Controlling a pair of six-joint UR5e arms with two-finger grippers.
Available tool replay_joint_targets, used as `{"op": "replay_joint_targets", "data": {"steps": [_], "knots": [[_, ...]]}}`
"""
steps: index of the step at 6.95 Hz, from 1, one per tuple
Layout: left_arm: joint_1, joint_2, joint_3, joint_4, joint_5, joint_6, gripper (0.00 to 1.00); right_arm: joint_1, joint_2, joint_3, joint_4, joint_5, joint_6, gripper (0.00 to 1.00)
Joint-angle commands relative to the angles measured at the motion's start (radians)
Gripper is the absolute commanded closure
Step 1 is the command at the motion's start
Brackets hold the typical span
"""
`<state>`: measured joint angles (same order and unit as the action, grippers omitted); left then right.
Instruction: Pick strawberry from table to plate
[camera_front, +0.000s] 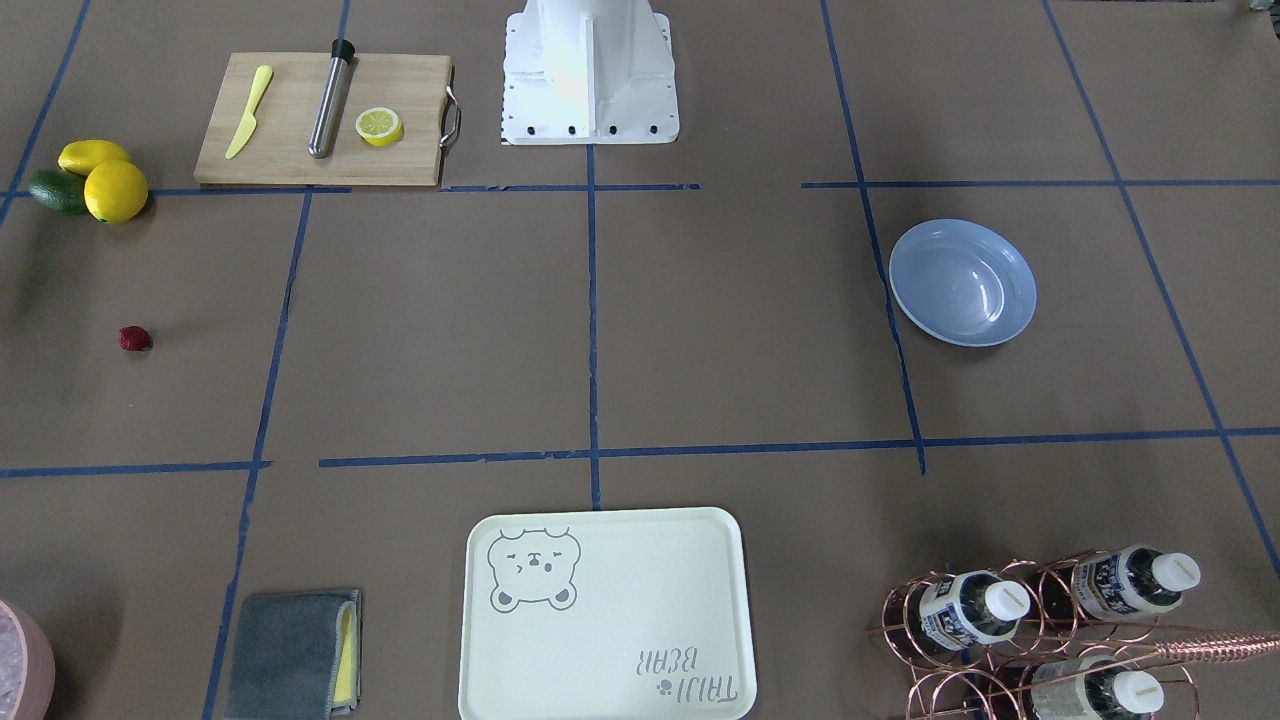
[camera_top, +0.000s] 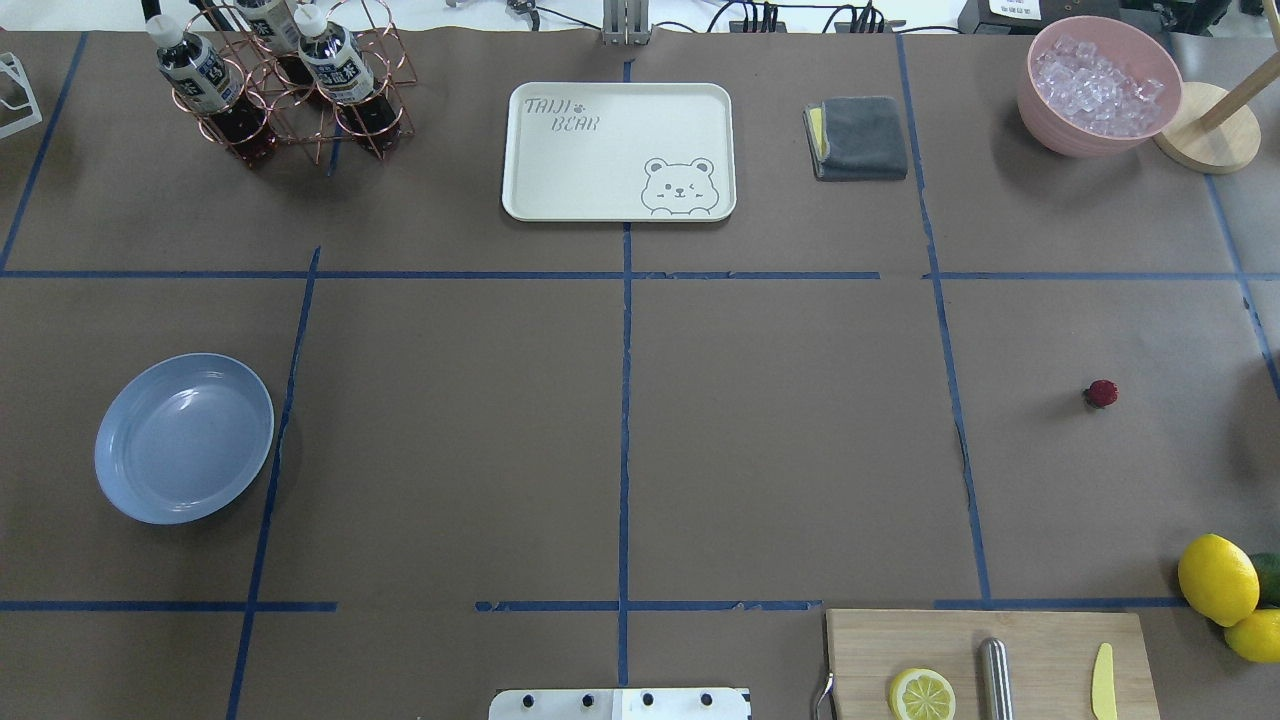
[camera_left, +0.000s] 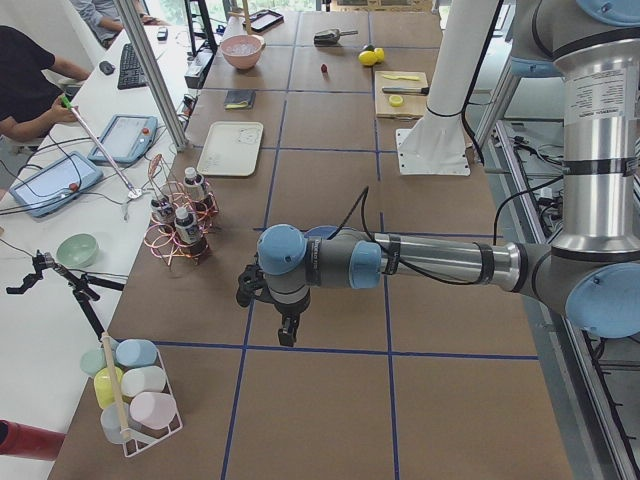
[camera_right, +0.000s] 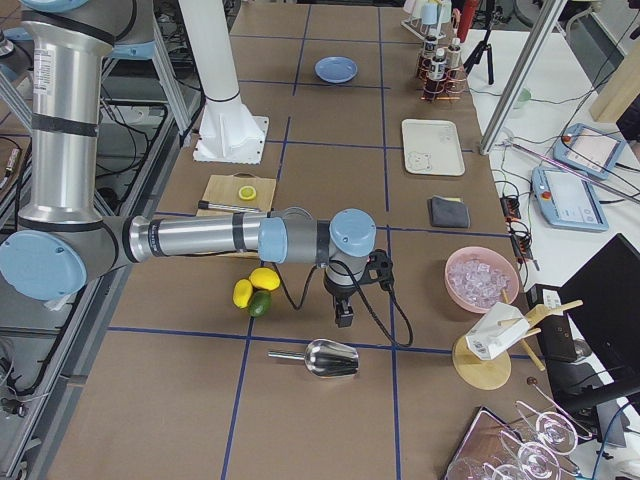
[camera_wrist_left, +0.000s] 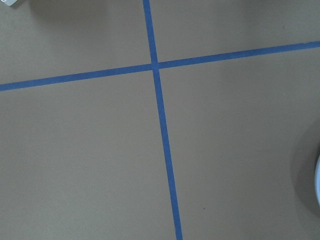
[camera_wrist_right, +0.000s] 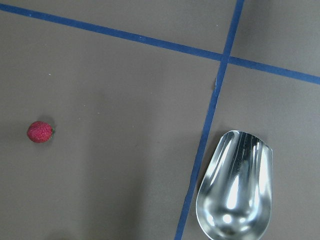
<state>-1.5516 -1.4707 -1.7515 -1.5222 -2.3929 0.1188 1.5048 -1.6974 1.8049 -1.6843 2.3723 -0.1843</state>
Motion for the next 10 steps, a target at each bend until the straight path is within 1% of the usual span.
{"op": "replay_joint_targets", "data": {"steps": [1,4,6,7,8,9,10], "knots": [[-0.002,0.006,-0.025,-0.016,-0.002,0.005,0.00,0.000,-0.001,0.001,0.000,0.001,-0.001,0.00],[-0.004,0.007,-0.066,-0.012,-0.002,0.004,0.00,0.000,-0.001,-0.002,-0.002,0.002,-0.001,0.00],[-0.004,0.009,-0.065,-0.012,0.003,0.008,0.00,0.000,0.001,0.005,-0.002,0.010,0.000,0.00],[-0.004,0.050,-0.101,-0.021,-0.012,0.010,0.00,-0.002,0.001,0.005,-0.002,0.021,0.000,0.00],[0.023,0.047,-0.100,-0.102,-0.015,-0.004,0.00,-0.003,-0.001,0.007,-0.002,0.021,-0.001,0.00],[0.080,0.047,-0.082,-0.121,-0.017,-0.001,0.00,-0.003,-0.001,0.013,-0.002,0.024,-0.001,0.00],[0.190,0.046,-0.044,-0.168,-0.032,-0.004,0.00,-0.017,-0.001,0.013,-0.002,0.027,0.000,0.00]]}}
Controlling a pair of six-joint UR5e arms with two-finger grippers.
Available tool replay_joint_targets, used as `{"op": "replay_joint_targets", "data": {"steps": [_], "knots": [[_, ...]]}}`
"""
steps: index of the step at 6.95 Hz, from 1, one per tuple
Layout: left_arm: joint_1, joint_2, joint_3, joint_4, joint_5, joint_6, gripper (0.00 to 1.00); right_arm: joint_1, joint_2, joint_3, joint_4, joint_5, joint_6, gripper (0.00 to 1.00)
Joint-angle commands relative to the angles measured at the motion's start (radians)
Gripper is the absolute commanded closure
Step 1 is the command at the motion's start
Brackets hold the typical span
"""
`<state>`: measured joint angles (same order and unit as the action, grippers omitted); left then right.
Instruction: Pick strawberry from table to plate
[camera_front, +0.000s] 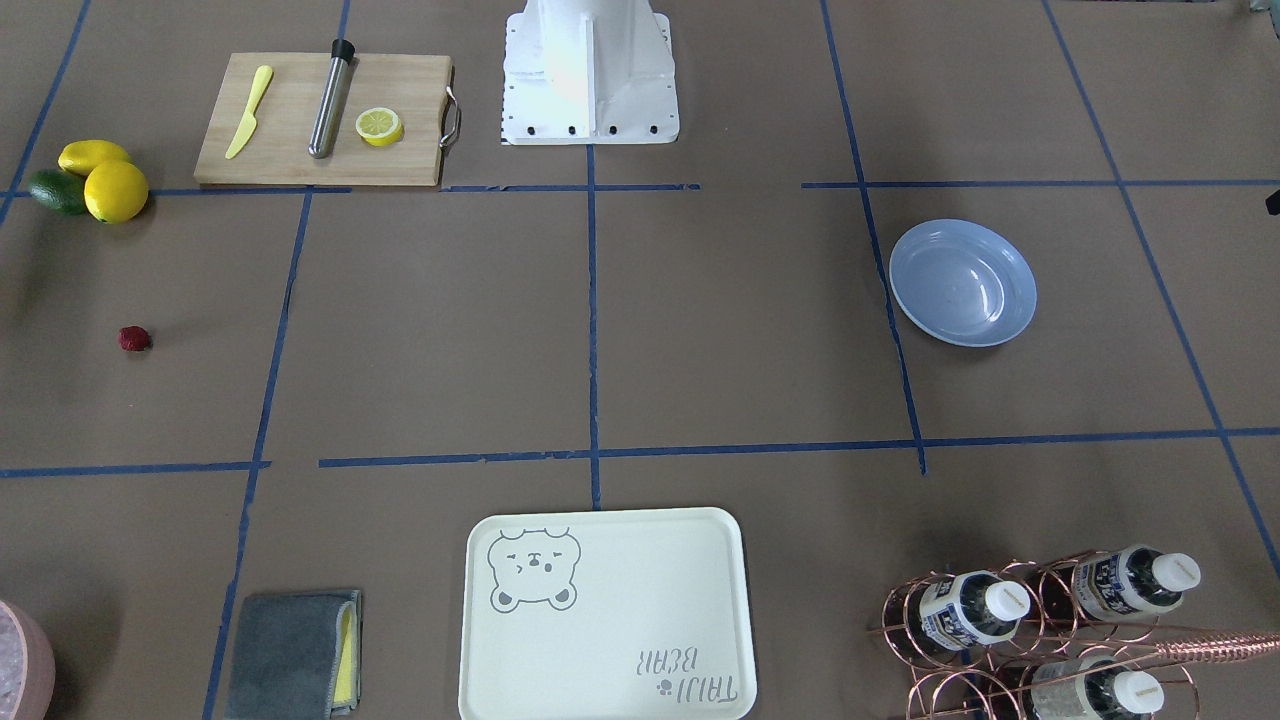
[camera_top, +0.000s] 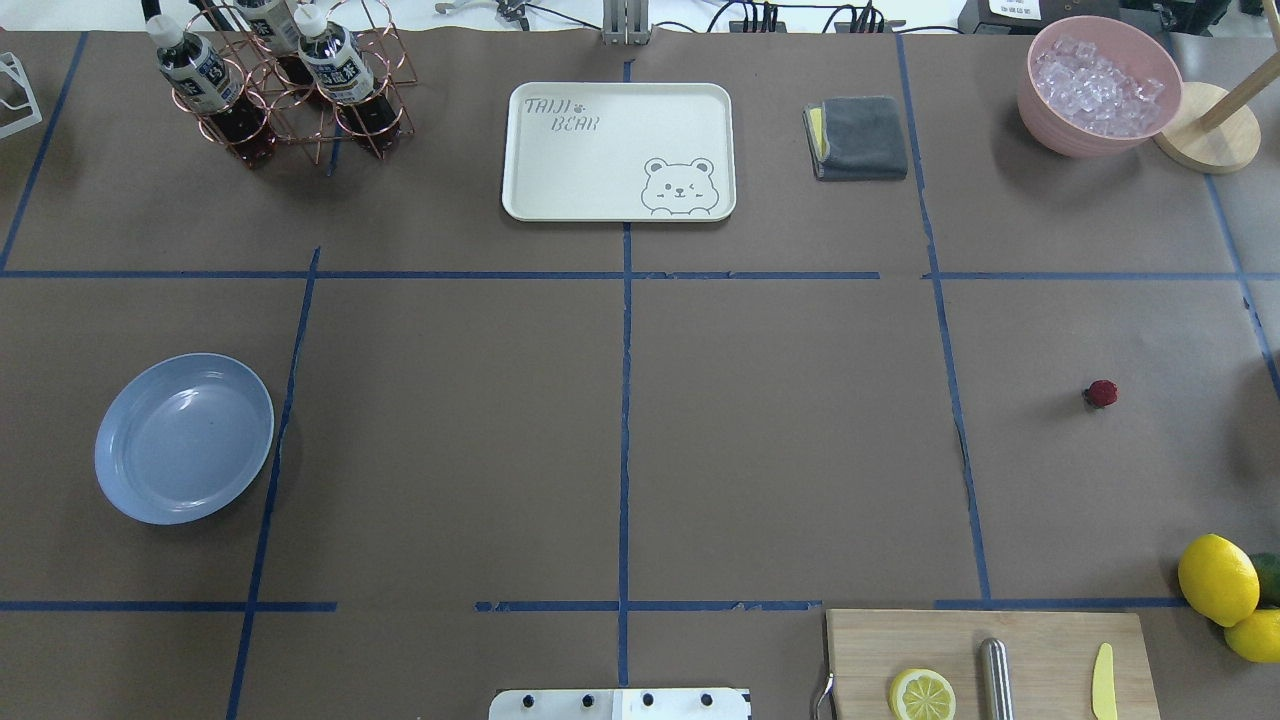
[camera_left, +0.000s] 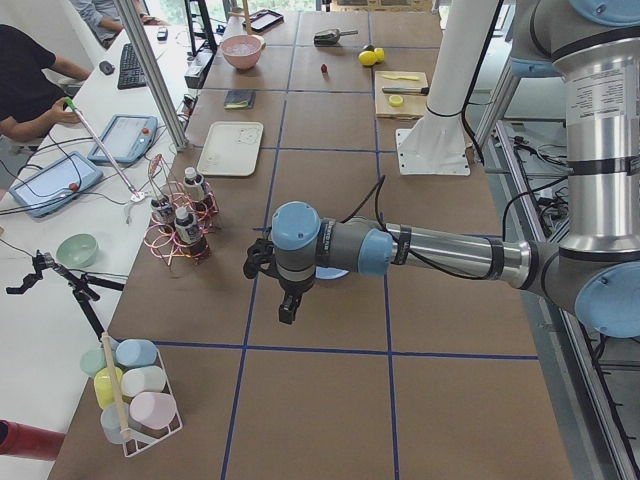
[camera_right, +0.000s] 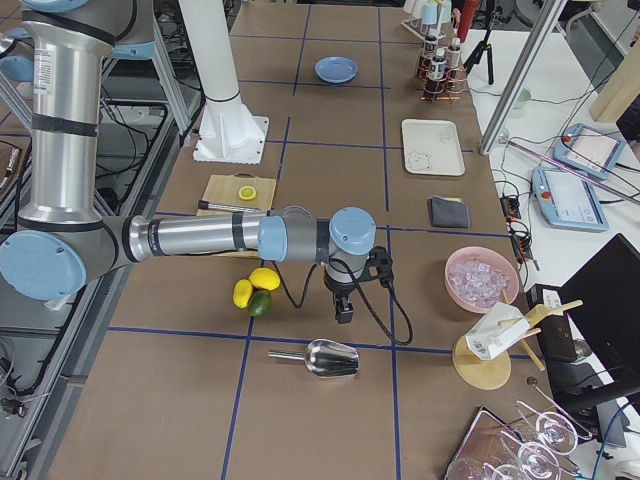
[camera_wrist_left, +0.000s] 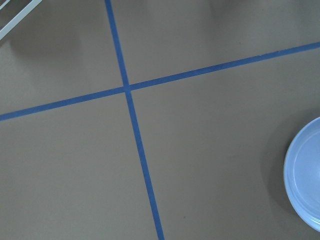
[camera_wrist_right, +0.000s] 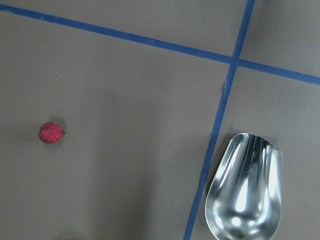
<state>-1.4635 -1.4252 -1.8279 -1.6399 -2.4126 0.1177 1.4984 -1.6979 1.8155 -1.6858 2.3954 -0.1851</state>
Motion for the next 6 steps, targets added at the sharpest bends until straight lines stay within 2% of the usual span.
{"op": "replay_joint_targets", "data": {"steps": [1,3,5,6], "knots": [[0.133,-0.001,0.080,-0.172,-0.013,-0.074,0.00,-0.017,0.001,0.007,0.000,0.004,0.001,0.00],[0.347,-0.012,0.169,-0.502,0.000,-0.447,0.00,-0.032,0.000,0.005,-0.002,0.004,0.003,0.00],[0.428,-0.052,0.287,-0.647,-0.010,-0.533,0.00,-0.044,-0.002,-0.001,-0.002,0.002,0.004,0.00],[0.454,-0.064,0.291,-0.644,-0.010,-0.558,0.00,-0.055,-0.002,-0.001,-0.002,0.002,0.006,0.00]]}}
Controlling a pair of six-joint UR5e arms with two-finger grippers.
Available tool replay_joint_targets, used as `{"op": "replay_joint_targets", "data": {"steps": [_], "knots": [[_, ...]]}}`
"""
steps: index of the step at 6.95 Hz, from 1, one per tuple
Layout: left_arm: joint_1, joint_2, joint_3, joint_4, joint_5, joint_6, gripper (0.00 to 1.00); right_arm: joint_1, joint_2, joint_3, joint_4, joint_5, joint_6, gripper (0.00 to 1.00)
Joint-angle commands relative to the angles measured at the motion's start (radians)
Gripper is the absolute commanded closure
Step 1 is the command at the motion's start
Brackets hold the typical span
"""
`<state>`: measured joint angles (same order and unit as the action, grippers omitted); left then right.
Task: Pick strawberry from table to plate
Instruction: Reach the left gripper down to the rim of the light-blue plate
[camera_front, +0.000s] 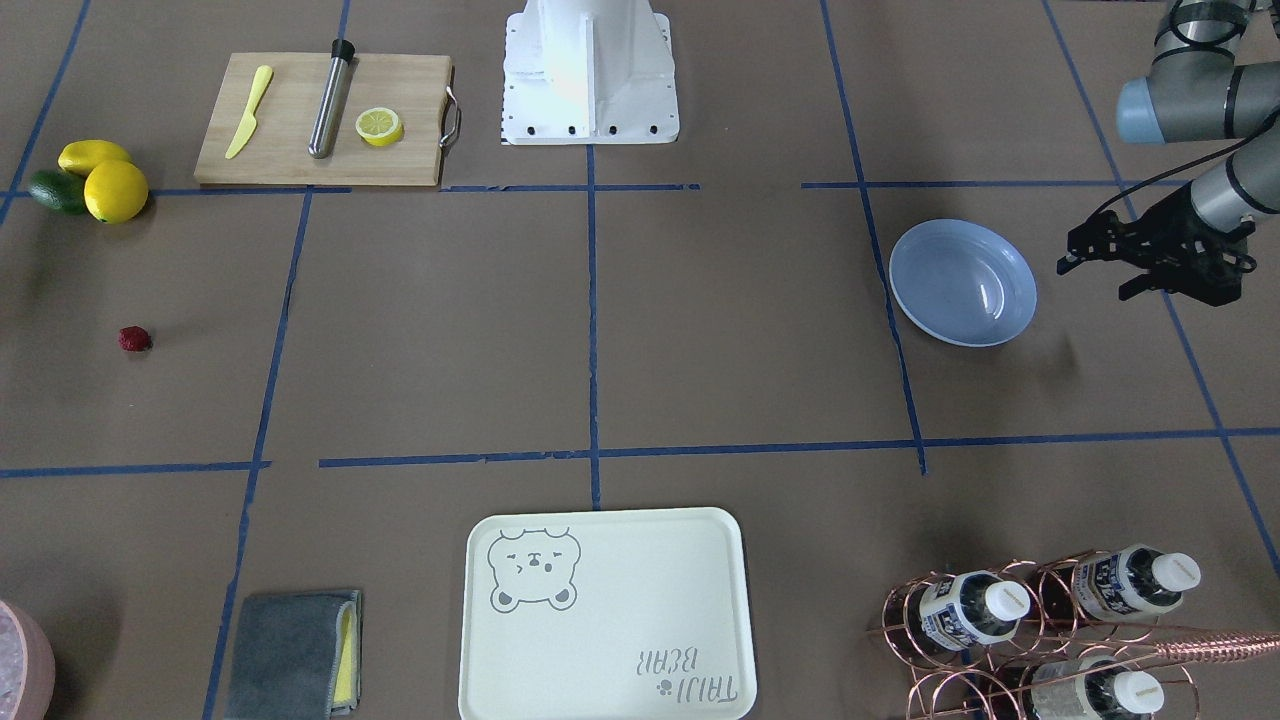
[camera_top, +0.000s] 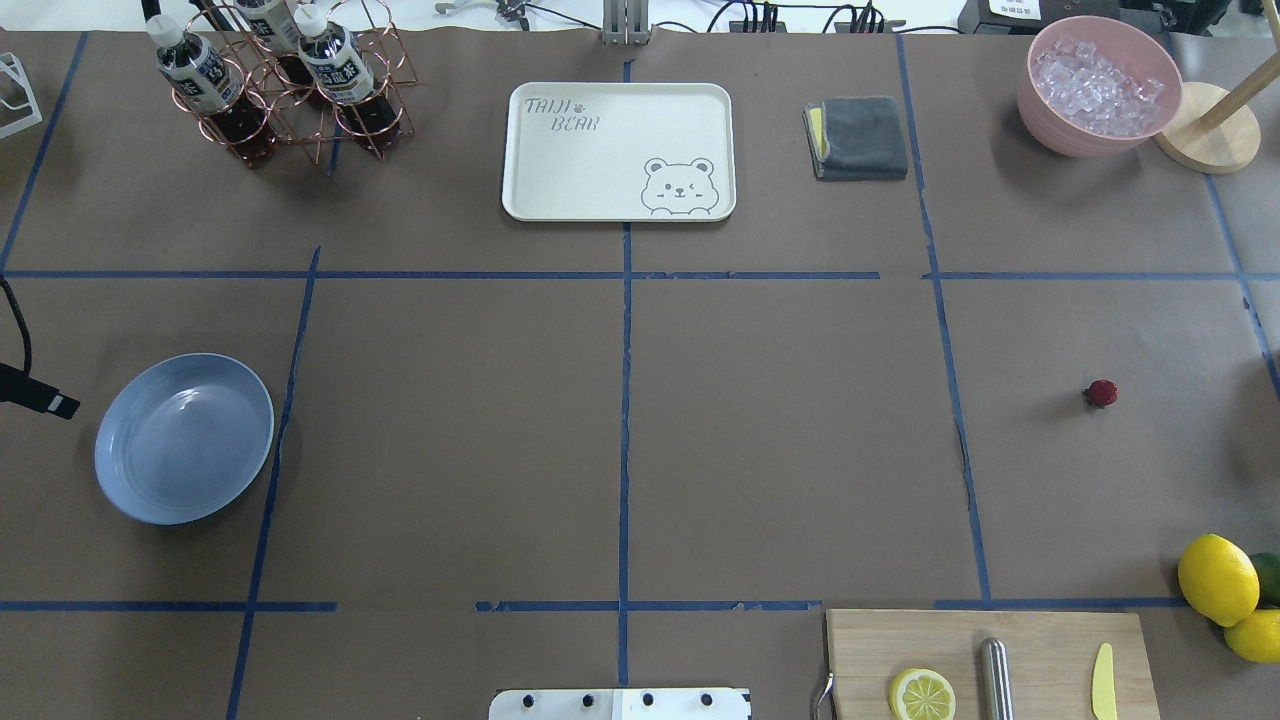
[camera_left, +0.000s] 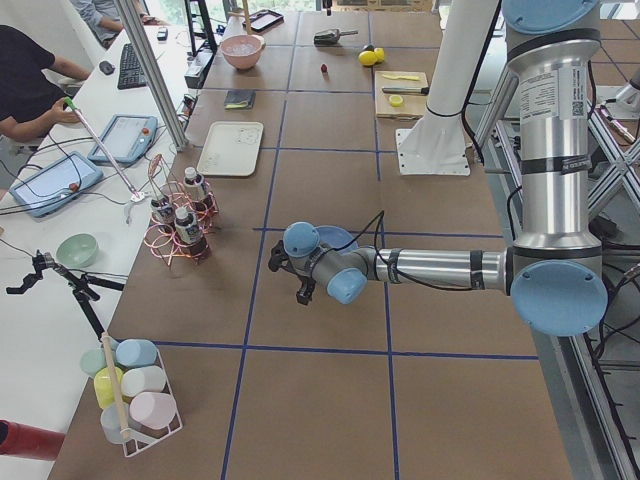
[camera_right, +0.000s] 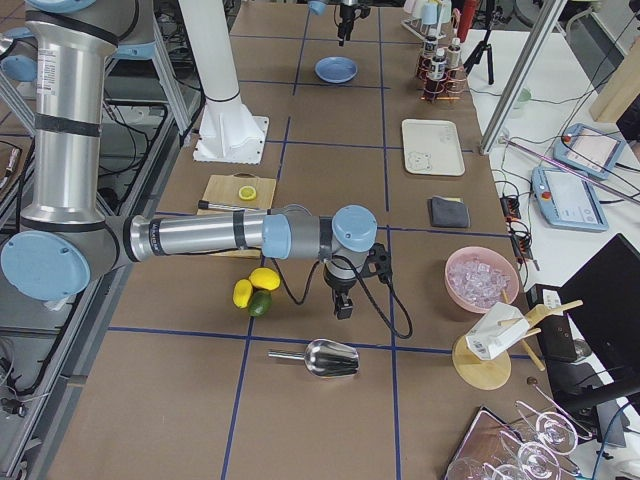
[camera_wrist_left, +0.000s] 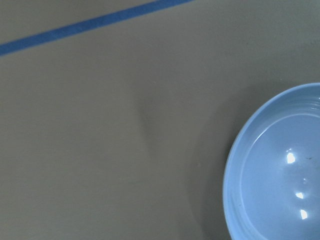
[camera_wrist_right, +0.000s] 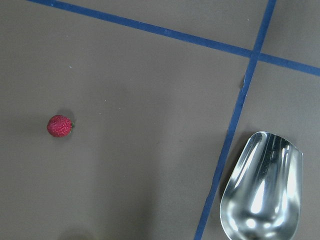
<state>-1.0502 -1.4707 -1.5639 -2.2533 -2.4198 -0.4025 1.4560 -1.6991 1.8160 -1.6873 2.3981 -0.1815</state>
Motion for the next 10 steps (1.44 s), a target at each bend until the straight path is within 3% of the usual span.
{"op": "replay_joint_targets", "data": {"steps": [1,3,4,5,6,8,10], "knots": [[0.062,-0.039,0.036,-0.032,-0.002,-0.045,0.00,-0.017,-0.001,-0.003,0.000,-0.002,0.002,0.00],[0.078,-0.069,0.064,-0.032,-0.002,-0.056,0.05,-0.022,-0.001,-0.003,0.000,-0.002,0.002,0.00],[0.079,-0.069,0.068,-0.034,-0.002,-0.058,0.35,-0.022,0.001,-0.003,0.000,-0.001,0.002,0.00],[0.079,-0.069,0.070,-0.037,0.001,-0.055,0.77,-0.023,0.001,0.000,0.001,-0.001,0.002,0.00],[0.081,-0.068,0.070,-0.035,0.002,-0.059,1.00,-0.028,0.003,0.002,0.003,-0.002,0.000,0.00],[0.079,-0.068,0.038,-0.037,-0.008,-0.070,1.00,-0.029,0.003,0.008,0.003,-0.002,-0.006,0.00],[0.081,-0.095,-0.086,-0.055,-0.039,-0.524,1.00,-0.029,0.003,0.009,0.001,-0.001,0.002,0.00]]}}
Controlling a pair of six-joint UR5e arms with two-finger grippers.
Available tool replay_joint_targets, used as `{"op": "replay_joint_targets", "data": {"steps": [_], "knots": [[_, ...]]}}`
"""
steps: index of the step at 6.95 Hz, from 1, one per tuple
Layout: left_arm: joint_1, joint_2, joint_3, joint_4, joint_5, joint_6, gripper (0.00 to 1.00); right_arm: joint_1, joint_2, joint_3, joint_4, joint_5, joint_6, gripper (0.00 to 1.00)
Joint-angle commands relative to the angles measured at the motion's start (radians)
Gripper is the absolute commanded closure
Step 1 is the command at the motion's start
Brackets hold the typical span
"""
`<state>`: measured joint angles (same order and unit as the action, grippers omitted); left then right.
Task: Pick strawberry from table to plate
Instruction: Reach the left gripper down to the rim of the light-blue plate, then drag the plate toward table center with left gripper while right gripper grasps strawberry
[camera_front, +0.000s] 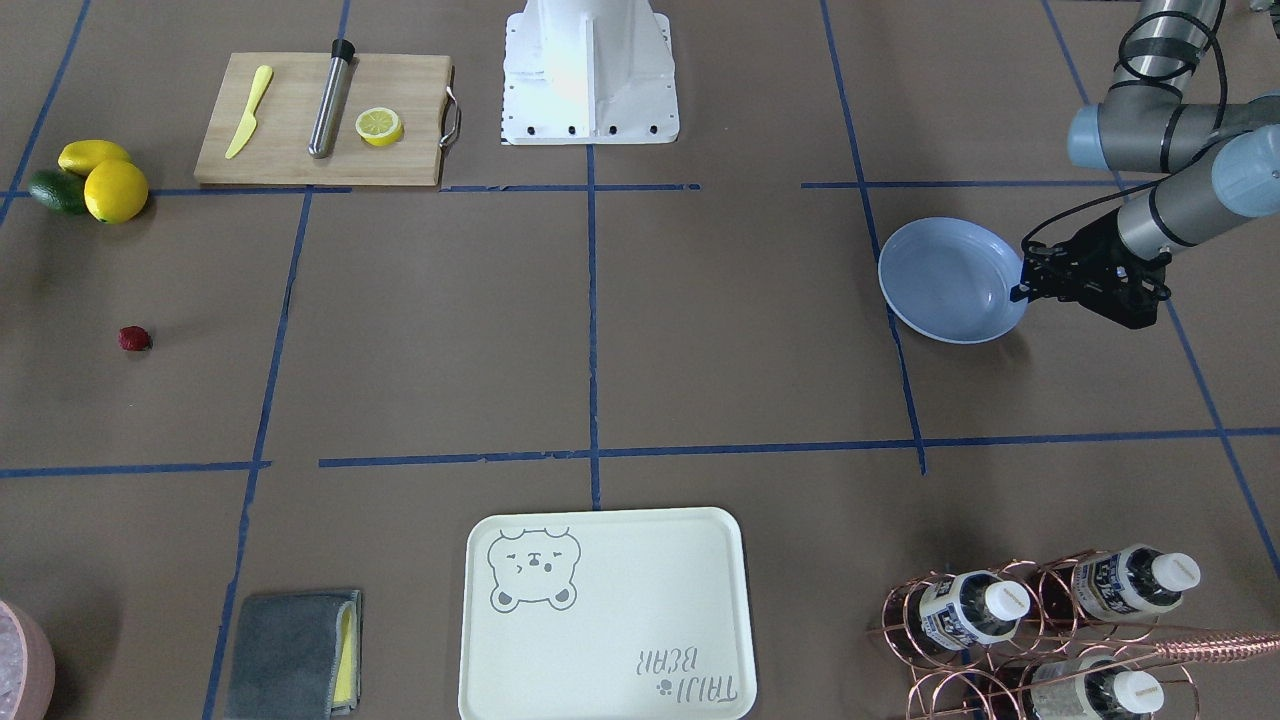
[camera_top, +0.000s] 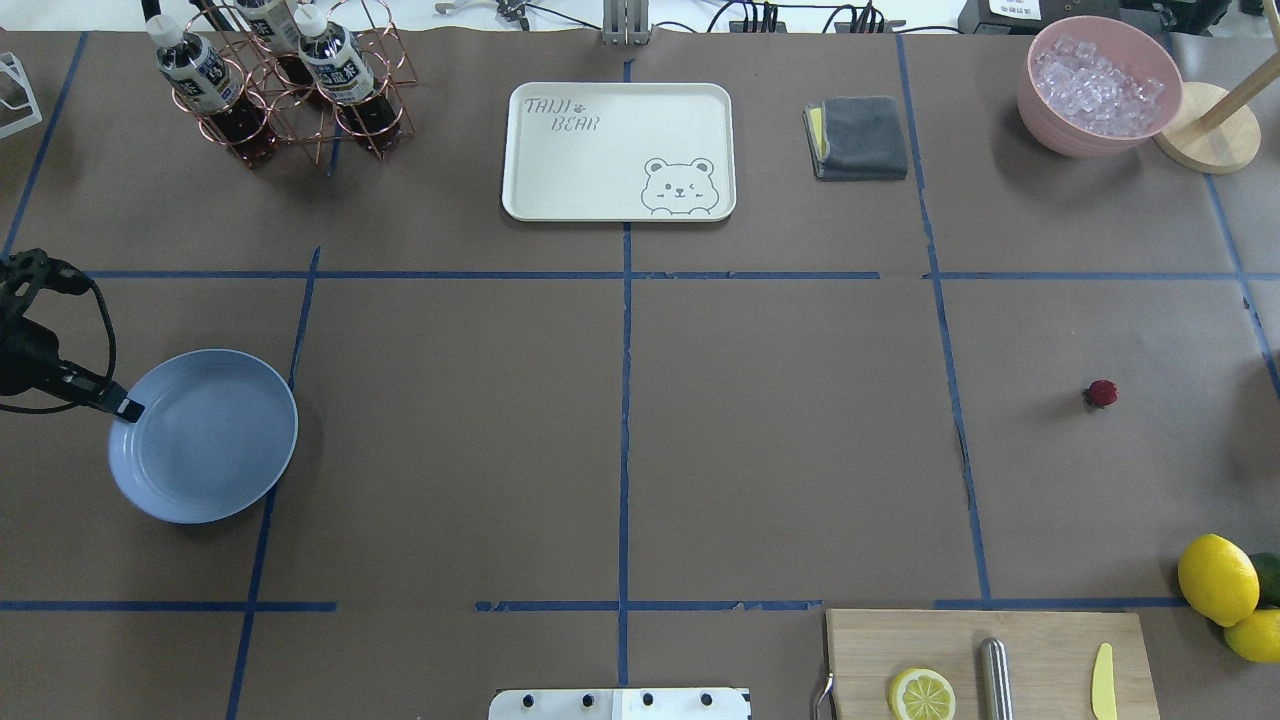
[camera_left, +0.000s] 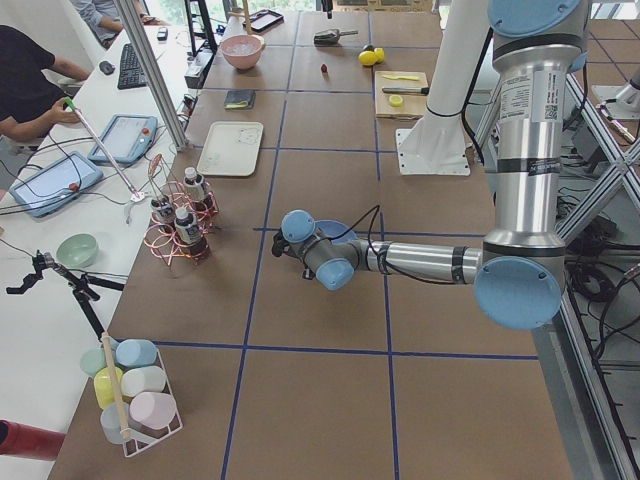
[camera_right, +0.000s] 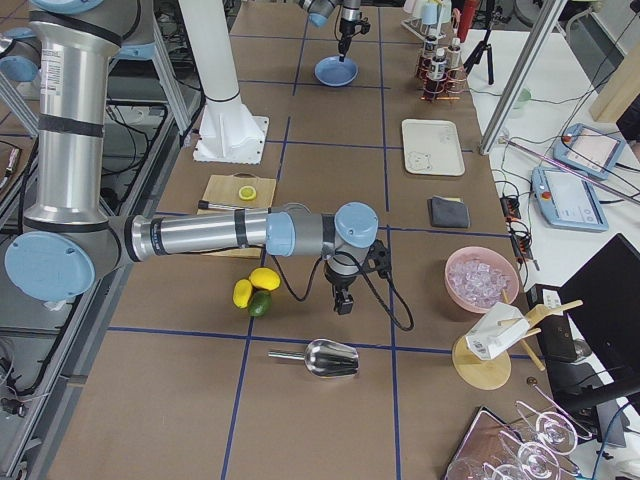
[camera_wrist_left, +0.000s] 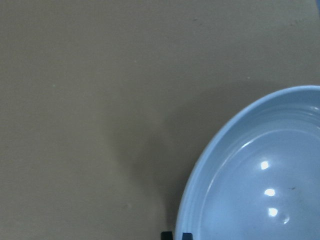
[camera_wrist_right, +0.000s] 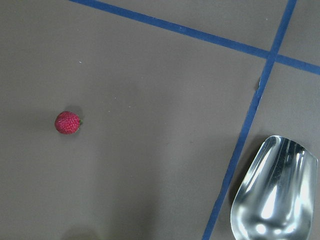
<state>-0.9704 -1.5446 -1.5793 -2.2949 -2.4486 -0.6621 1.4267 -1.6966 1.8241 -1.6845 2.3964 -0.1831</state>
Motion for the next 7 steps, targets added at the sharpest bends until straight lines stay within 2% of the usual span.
{"op": "replay_joint_targets", "data": {"steps": [1,2,3,4,5,7], "knots": [[0.018,-0.072,-0.070,-0.062,-0.010,-0.366,1.00,0.000,0.000,0.000,-0.001,0.001,0.004,0.00],[0.074,-0.141,-0.065,-0.067,-0.003,-0.469,1.00,0.000,0.000,0.000,-0.001,0.001,0.004,0.00],[0.163,-0.273,-0.050,-0.064,0.023,-0.646,1.00,0.000,0.000,-0.002,-0.001,0.001,0.004,0.00],[0.282,-0.408,0.003,-0.063,0.158,-0.815,1.00,-0.002,0.000,-0.002,-0.001,0.001,0.004,0.00],[0.373,-0.478,0.036,-0.057,0.252,-0.882,1.00,-0.002,0.000,-0.002,-0.001,0.001,0.004,0.00],[0.418,-0.552,0.094,-0.058,0.298,-0.907,1.00,-0.003,0.000,-0.003,-0.001,0.016,0.004,0.00]]}}
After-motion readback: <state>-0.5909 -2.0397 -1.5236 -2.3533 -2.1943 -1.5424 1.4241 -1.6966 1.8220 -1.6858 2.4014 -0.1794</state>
